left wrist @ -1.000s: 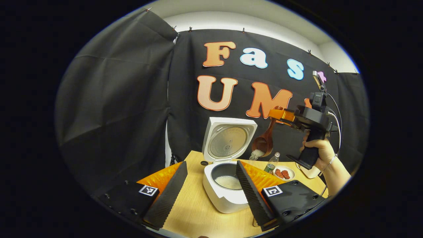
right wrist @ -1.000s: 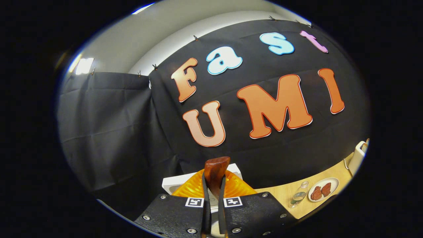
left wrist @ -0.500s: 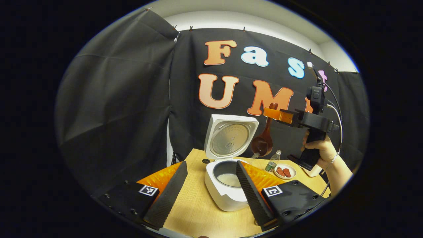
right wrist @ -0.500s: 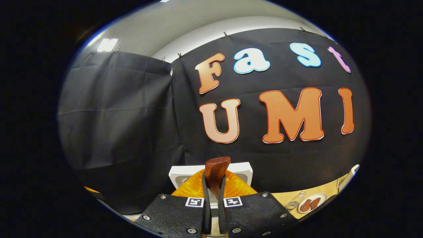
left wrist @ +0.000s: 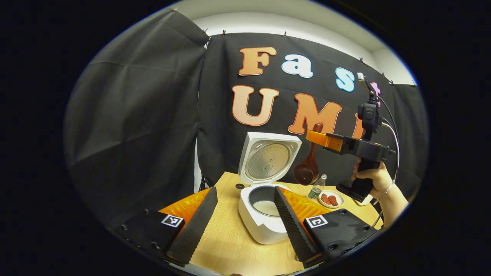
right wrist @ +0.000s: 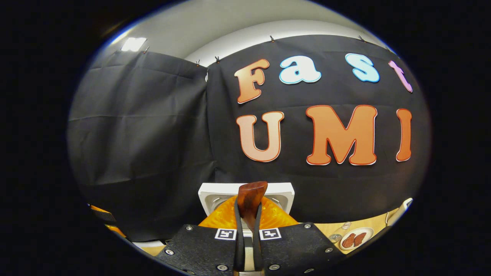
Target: Close the left gripper, press the button to open the rice cooker; take a wooden spoon from the chopstick holder with the right hand, scoop a spoonful of rice and pour it into the rice cooker, then put the wooden spoon back into the chopstick holder.
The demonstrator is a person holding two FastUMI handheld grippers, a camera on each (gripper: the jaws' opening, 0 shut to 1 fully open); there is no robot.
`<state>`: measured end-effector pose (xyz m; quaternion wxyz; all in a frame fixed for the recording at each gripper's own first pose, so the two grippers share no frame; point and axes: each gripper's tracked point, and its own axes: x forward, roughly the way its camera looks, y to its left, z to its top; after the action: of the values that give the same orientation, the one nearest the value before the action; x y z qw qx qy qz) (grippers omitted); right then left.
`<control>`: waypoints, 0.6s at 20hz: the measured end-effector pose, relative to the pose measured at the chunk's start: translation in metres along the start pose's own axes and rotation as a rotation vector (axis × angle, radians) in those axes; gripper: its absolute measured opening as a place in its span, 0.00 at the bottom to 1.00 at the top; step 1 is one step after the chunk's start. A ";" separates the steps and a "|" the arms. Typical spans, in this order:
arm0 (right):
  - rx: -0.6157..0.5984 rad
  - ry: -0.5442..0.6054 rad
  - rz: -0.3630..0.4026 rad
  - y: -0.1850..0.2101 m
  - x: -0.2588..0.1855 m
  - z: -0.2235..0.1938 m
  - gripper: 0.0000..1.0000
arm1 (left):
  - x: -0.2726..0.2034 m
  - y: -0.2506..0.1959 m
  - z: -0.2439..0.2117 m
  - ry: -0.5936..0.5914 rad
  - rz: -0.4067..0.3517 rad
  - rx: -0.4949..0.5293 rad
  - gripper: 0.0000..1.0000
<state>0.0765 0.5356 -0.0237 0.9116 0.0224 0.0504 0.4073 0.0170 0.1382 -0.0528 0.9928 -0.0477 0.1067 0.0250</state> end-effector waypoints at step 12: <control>0.082 -0.016 -0.170 -0.112 -0.117 0.001 0.08 | -0.009 -0.046 0.004 -0.021 -0.066 0.022 1.00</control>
<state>0.0818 0.3739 -0.0234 0.9416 0.0589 0.0613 0.3260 0.0117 0.0927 -0.0427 0.9947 -0.0399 0.0947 -0.0084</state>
